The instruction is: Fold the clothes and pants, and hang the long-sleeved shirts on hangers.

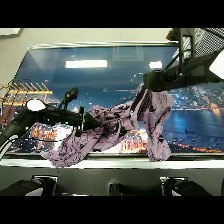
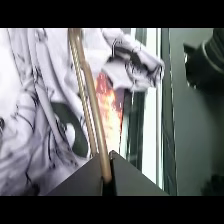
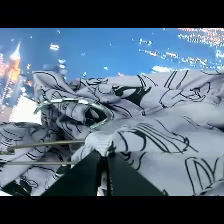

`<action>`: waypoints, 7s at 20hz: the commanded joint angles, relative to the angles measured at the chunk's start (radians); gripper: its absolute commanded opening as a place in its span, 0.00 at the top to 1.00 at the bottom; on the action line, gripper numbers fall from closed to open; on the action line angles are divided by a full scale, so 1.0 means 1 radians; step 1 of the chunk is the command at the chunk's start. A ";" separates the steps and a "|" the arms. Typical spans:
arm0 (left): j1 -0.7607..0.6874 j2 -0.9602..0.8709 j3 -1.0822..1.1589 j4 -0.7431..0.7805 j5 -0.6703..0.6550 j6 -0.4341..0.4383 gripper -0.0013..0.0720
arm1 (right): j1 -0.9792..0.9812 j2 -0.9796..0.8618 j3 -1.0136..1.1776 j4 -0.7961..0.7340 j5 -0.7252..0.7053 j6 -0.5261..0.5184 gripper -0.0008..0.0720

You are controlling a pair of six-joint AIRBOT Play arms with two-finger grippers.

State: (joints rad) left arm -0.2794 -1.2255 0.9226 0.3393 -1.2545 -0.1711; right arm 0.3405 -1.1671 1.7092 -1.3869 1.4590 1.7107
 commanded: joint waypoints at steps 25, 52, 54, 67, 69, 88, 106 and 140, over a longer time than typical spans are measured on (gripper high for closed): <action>-0.005 -0.001 0.001 -0.142 0.025 0.052 0.95 | 0.001 -0.065 -0.008 -0.034 0.088 -0.003 0.20; -0.003 -0.001 0.001 -0.141 0.026 0.052 0.95 | -0.317 -0.220 -0.008 0.262 0.216 -0.957 0.24; -0.003 -0.001 0.001 -0.141 0.025 0.052 0.95 | -0.317 -0.248 -0.008 0.285 0.215 -0.957 0.24; -0.002 -0.001 0.001 -0.141 0.035 0.004 0.90 | -0.317 -0.287 -0.011 0.428 0.334 -1.011 0.94; 0.003 -0.001 0.001 -0.140 0.083 -0.114 0.54 | -0.319 -0.247 -0.011 0.401 0.334 -1.009 0.94; -0.555 -0.002 -0.006 0.136 1.010 -1.246 0.28 | -0.319 -0.115 -0.011 0.274 0.322 -0.779 0.94; -0.531 -0.227 0.103 0.340 0.836 -1.357 0.29 | -0.319 -0.115 -0.011 0.275 0.311 -0.779 0.94; -0.724 -0.326 0.304 1.056 0.815 -2.325 0.95 | -0.319 -0.115 -0.011 0.274 0.312 -0.779 0.94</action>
State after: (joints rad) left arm -1.0111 -1.5528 1.2259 1.4006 -0.4385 -2.4966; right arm 0.0219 -1.2827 1.6981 -1.1122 1.7626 0.9340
